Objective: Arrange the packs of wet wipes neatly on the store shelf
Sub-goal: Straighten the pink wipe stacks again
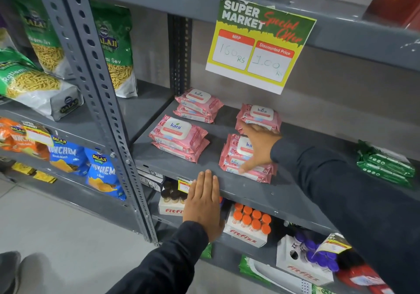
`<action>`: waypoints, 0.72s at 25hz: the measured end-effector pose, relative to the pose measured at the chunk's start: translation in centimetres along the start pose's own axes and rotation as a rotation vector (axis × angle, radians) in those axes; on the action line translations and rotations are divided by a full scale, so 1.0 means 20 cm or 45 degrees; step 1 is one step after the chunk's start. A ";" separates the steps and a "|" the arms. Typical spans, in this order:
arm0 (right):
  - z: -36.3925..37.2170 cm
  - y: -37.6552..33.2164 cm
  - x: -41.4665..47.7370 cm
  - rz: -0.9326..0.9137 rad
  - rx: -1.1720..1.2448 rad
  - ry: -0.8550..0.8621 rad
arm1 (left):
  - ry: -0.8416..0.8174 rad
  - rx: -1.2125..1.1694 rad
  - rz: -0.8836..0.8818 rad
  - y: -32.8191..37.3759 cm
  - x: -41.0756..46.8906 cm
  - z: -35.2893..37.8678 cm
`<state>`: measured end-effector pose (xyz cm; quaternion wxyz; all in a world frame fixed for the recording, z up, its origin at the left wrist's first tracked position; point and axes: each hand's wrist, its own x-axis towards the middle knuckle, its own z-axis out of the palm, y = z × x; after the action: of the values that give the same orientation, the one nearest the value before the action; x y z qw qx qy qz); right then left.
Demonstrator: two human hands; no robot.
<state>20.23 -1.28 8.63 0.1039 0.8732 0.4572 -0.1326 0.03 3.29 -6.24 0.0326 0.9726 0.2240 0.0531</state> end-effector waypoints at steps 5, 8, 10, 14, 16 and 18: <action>-0.18 -0.38 0.21 -0.276 0.322 0.200 | 0.025 -0.087 0.032 -0.01 0.00 0.05; -0.15 -0.62 0.37 -0.344 0.308 0.151 | 0.050 -0.141 0.056 -0.01 0.01 0.09; -0.10 -0.70 0.47 -0.315 0.243 0.060 | 0.070 -0.138 0.040 -0.01 0.01 0.12; -0.03 -0.71 0.53 -0.276 0.232 0.047 | 0.071 -0.118 0.012 0.00 0.02 0.15; -0.01 -0.70 0.53 -0.279 0.241 0.092 | 0.111 -0.116 -0.011 0.00 0.03 0.16; -0.03 -0.70 0.50 -0.282 0.210 0.034 | 0.113 -0.129 -0.010 0.01 0.02 0.15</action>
<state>14.30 14.46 5.06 0.0104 0.8247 0.5396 -0.1689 0.77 3.20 -9.25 0.0721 0.9655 0.2261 0.1073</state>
